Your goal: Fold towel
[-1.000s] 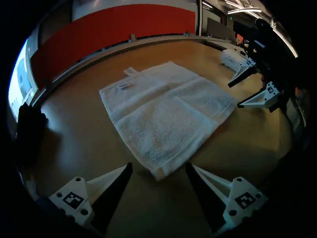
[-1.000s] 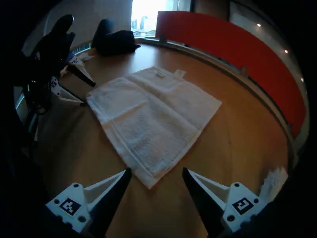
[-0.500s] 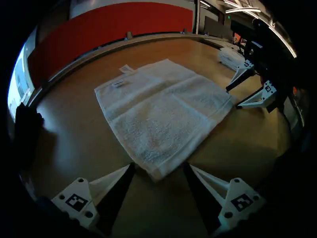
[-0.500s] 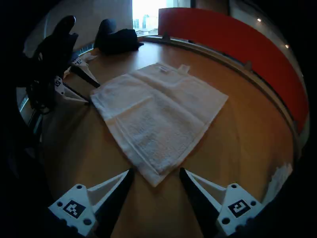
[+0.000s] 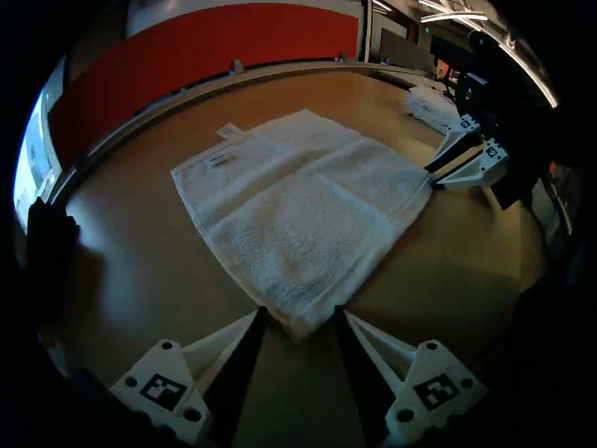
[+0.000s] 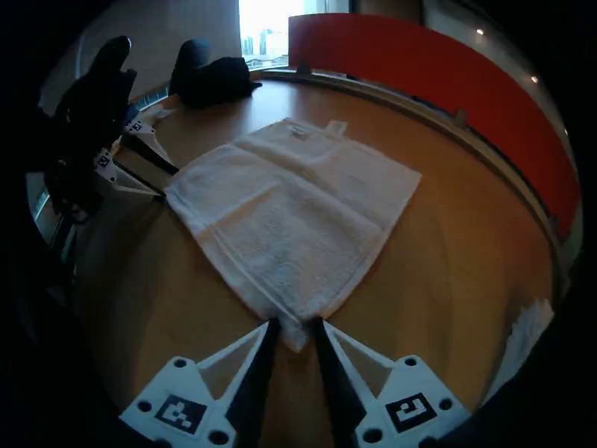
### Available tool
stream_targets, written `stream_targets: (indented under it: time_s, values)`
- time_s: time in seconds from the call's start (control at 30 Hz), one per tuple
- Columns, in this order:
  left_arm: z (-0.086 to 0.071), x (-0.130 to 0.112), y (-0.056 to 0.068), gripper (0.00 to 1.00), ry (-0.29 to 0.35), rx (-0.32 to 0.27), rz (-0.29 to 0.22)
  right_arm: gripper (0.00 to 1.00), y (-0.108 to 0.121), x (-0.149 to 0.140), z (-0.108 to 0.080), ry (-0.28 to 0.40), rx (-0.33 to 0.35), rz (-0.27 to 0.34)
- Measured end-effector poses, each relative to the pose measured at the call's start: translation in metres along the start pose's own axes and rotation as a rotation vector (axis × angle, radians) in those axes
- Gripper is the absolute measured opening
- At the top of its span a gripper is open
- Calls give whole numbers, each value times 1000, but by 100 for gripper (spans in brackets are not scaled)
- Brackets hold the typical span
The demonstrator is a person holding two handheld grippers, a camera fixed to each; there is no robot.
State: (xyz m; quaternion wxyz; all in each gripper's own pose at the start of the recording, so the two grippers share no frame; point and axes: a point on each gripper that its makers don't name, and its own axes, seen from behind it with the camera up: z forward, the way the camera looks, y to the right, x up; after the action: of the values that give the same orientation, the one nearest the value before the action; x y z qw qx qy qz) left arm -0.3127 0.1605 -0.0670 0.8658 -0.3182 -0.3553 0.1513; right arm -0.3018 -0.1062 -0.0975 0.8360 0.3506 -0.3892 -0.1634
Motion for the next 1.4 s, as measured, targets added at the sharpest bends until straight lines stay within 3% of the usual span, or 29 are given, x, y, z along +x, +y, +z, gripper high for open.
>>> stream_targets:
  time_s: [0.2,0.33,1.0,1.4]
  values:
    - [0,1,-1,29,-6,3,-7,20,-3,1,1,-4,13,1]
    - [0,2,-3,22,-12,10,-28,17,-7,1,1,-4,24,16]
    - [-4,4,-1,18,-12,-3,-87,14,-6,12,-8,31,22,55]
    - [-26,27,-3,17,19,-1,-122,14,0,33,-28,69,6,45]
